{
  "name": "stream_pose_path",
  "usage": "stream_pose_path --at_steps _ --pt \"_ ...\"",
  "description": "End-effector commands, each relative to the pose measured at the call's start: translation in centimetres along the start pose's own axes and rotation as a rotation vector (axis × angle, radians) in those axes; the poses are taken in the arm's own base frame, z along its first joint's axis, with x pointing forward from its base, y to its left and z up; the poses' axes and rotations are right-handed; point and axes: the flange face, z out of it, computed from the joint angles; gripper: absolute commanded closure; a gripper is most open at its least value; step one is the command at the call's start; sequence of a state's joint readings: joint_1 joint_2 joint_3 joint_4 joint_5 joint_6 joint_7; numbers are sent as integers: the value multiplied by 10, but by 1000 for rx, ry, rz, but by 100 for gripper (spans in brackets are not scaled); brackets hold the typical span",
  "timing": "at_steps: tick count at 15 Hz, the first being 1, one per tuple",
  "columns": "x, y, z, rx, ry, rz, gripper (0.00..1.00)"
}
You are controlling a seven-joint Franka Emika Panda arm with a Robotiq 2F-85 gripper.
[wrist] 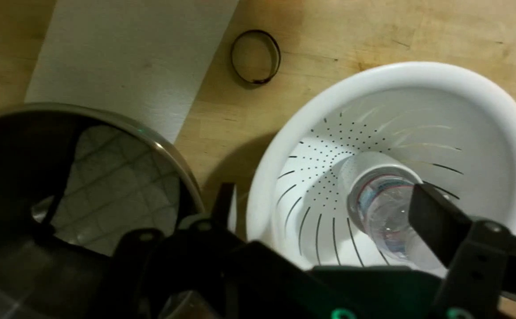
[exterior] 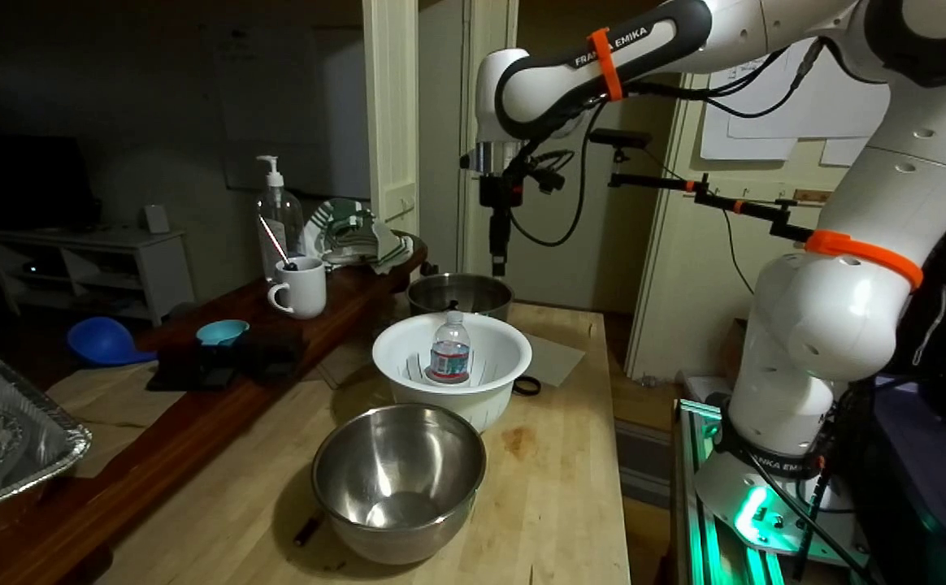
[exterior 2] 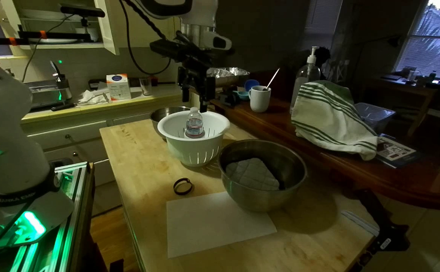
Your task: Remove the bottle and the cup from the bowl and put them on the table
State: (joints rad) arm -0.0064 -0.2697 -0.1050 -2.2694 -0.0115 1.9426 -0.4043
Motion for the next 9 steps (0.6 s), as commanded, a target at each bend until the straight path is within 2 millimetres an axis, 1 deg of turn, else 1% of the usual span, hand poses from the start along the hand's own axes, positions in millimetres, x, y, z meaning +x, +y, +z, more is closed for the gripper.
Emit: stream_pose_path --at_steps 1,2,3,5,7,9 --pt "7 -41 14 14 5 -93 0" --pt "11 -50 20 17 6 -139 0" --pt "15 -58 21 31 11 -174 0" --pt "24 -72 30 65 25 -217 0" --pt "32 -83 38 105 40 -239 0" --pt "37 -88 42 122 53 -246 0"
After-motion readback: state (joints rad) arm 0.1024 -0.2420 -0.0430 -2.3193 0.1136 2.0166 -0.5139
